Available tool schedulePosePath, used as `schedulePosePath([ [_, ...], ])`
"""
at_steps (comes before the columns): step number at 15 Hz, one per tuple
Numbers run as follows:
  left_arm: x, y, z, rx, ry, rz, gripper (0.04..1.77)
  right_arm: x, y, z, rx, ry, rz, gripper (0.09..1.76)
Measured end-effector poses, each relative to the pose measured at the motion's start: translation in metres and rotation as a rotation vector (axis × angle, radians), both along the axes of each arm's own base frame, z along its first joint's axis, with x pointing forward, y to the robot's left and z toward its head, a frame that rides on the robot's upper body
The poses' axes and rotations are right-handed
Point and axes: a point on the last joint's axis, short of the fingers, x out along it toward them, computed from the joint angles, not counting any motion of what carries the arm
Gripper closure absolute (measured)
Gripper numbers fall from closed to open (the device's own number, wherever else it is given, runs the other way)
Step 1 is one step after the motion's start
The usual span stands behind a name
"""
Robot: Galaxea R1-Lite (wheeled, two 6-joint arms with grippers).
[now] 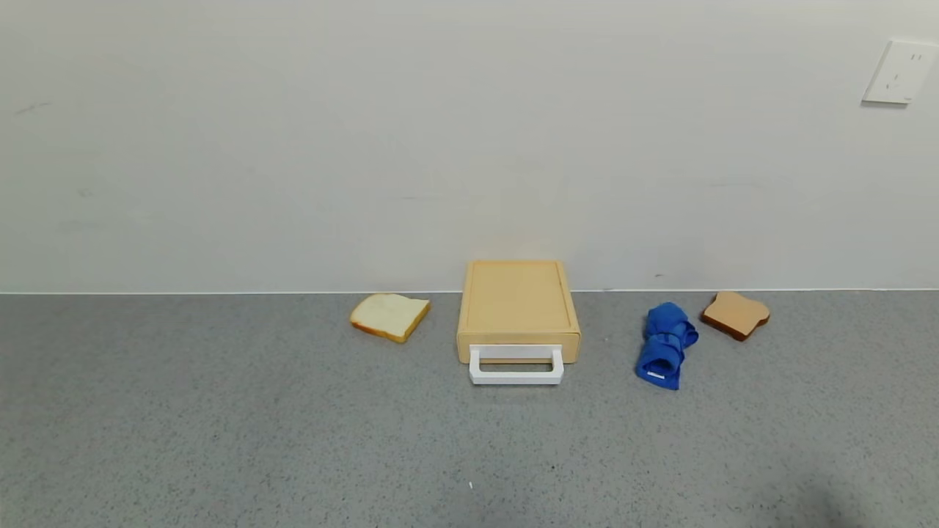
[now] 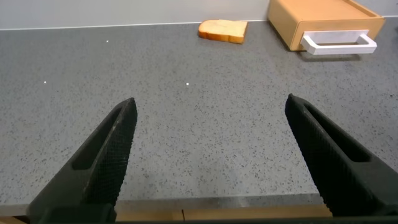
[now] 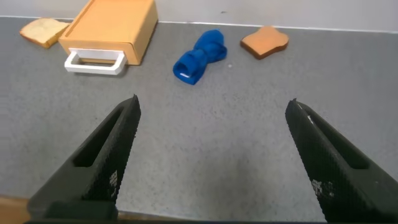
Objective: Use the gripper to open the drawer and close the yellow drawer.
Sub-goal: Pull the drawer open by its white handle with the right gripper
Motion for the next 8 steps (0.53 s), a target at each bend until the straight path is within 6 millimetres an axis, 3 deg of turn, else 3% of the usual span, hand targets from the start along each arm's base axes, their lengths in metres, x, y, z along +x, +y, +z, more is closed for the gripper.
schedulePosePath([
  [4, 0.000, 0.000, 0.000, 0.000, 0.000, 0.000, 0.09, 0.080, 0.011, 0.042, 0.086, 0.175, 0.057, 0.14],
  [8, 0.000, 0.000, 0.000, 0.000, 0.000, 0.000, 0.09, 0.158, 0.047, 0.056, 0.176, 0.390, 0.101, 0.14],
])
